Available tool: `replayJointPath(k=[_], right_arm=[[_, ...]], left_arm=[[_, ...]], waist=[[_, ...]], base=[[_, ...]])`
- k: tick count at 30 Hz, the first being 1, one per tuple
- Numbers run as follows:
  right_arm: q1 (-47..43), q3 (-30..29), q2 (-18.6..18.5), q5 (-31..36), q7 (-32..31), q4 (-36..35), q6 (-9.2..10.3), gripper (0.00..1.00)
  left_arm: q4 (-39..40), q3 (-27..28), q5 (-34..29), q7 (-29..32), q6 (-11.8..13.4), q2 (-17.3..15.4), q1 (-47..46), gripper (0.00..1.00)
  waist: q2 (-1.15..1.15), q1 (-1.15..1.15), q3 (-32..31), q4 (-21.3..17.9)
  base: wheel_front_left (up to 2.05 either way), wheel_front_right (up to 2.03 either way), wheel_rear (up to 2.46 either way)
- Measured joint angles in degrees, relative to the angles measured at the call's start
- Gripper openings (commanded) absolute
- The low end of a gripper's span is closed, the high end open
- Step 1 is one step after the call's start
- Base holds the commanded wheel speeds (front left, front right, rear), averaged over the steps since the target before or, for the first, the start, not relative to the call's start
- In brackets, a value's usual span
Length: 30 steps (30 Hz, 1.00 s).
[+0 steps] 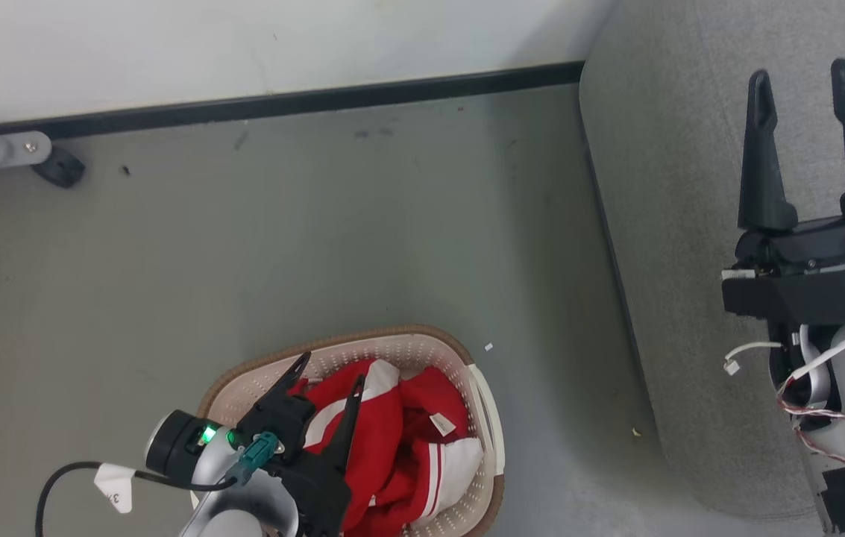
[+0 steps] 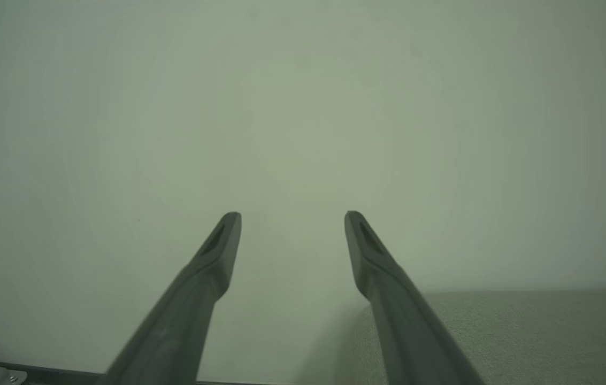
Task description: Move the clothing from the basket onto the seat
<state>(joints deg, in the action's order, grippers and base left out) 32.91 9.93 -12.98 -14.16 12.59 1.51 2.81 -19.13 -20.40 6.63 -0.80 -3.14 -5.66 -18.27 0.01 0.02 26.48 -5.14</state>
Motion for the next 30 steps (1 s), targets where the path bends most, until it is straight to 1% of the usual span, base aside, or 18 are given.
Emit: replayJointPath(k=[5,11,20,23,29,30], right_arm=[[4.35,0.0,-0.07,0.01,-0.48,-0.81,-0.35,1.0],[8.43,0.44,0.01,0.07,-0.98,-1.79,-0.8,1.0],[14.24,0.73,0.2,0.58,-1.42,-3.74,-0.86,1.0],[16.04,0.99,0.29,0.89,-1.42,-3.81,-0.88,1.0],[18.11,1.52,0.49,1.41,-1.34,-3.98,-1.14,1.0],[18.62,1.71,0.51,1.97,-1.3,-4.1,-1.3,1.0]], left_arm=[[-4.11,-1.19,-0.76,0.69,-0.87,0.3,-3.27,1.0],[-8.72,-2.09,-1.45,0.78,-0.98,0.45,-7.5,1.0],[-14.59,-2.27,-2.91,0.77,-1.48,0.41,-13.46,1.0],[-16.75,-2.55,-3.15,0.68,-1.99,0.38,-14.6,1.0],[-19.87,-2.82,-3.22,0.08,-2.01,0.38,-16.12,1.0],[-21.03,-2.8,-3.23,-0.46,-2.43,0.37,-17.04,1.0]], waist=[[0.0,0.0,4.25,-0.27],[0.0,0.0,9.41,-0.54],[0.0,0.0,17.08,-1.25],[0.01,0.0,19.47,-1.54],[0.01,-0.01,22.89,-2.03],[0.0,-0.01,23.99,-2.21]], base=[[0.0,0.0,0.0],[0.0,0.0,0.0],[0.0,0.0,0.0],[0.0,0.0,0.0],[0.0,0.0,0.0],[0.0,0.0,0.0]])
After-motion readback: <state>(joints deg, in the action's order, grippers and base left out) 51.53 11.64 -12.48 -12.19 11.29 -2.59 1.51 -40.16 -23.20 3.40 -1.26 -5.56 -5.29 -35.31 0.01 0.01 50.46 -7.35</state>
